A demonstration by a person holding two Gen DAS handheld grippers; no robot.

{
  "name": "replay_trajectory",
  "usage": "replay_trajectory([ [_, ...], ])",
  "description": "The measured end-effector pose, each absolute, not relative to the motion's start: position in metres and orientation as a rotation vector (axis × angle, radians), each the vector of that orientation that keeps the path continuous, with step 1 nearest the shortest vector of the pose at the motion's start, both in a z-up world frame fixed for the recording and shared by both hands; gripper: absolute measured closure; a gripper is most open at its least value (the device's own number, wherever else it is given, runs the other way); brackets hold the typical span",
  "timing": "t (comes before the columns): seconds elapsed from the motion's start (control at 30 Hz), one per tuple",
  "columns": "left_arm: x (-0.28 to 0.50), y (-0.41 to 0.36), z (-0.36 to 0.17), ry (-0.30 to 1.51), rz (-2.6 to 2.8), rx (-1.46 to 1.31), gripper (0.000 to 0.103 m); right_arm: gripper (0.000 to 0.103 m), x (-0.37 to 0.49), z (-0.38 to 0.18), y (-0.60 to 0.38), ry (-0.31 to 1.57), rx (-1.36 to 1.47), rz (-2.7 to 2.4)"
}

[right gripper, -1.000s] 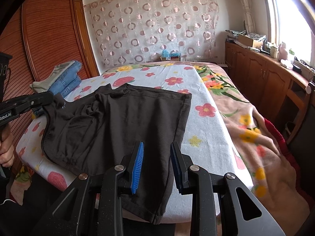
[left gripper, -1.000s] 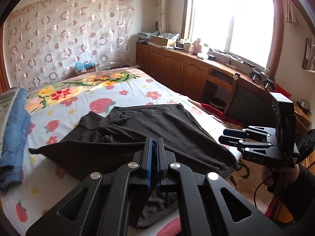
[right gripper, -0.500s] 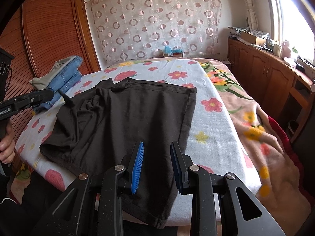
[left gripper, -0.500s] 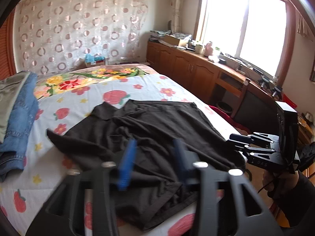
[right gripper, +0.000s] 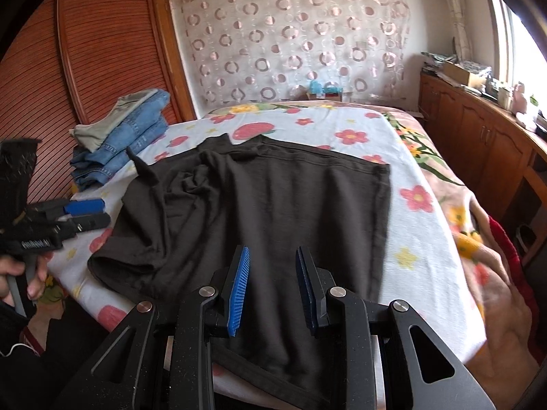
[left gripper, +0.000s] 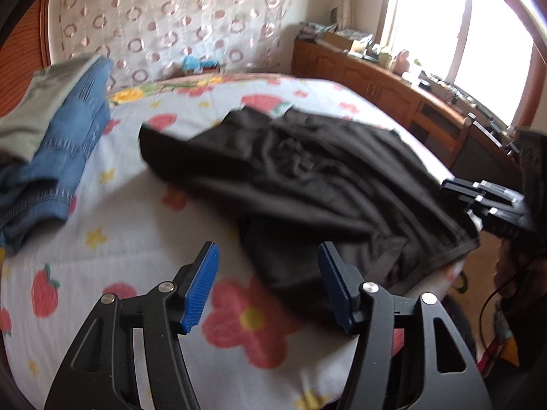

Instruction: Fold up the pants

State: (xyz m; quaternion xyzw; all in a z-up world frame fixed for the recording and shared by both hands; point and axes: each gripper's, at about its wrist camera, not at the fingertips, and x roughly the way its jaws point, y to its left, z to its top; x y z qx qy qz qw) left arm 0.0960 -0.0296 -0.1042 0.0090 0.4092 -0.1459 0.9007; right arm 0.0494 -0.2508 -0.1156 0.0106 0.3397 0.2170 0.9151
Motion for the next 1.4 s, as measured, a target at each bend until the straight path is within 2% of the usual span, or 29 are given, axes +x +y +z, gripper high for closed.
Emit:
replay_trajectory([
  [0.27,0.094,-0.022,-0.121,0.879,-0.298,0.015,0.042,0.074,0.053,-0.117,-0.235,0.704,0.0,0.517],
  [0.47,0.089,-0.029,-0.124,0.824,-0.273,0.08,0.041,0.074,0.053,-0.117,-0.233,0.701,-0.013,0.538],
  [0.53,0.089,-0.029,-0.126,0.811,-0.239,0.093,0.025,0.074,0.052,-0.117,-0.235,0.703,-0.012,0.542],
  [0.6,0.091,-0.022,-0.127,0.812,-0.219,0.057,0.019,0.074,0.052,-0.117,-0.235,0.705,-0.012,0.545],
  [0.93,0.085,-0.02,-0.123,0.822,-0.223,0.054,0.019,0.074,0.051,-0.119,-0.218,0.734,-0.02,0.602],
  [1.4,0.068,0.002,-0.093,0.731,-0.198,0.002,0.019,0.074,0.059,-0.132,-0.188,0.803,-0.069,0.656],
])
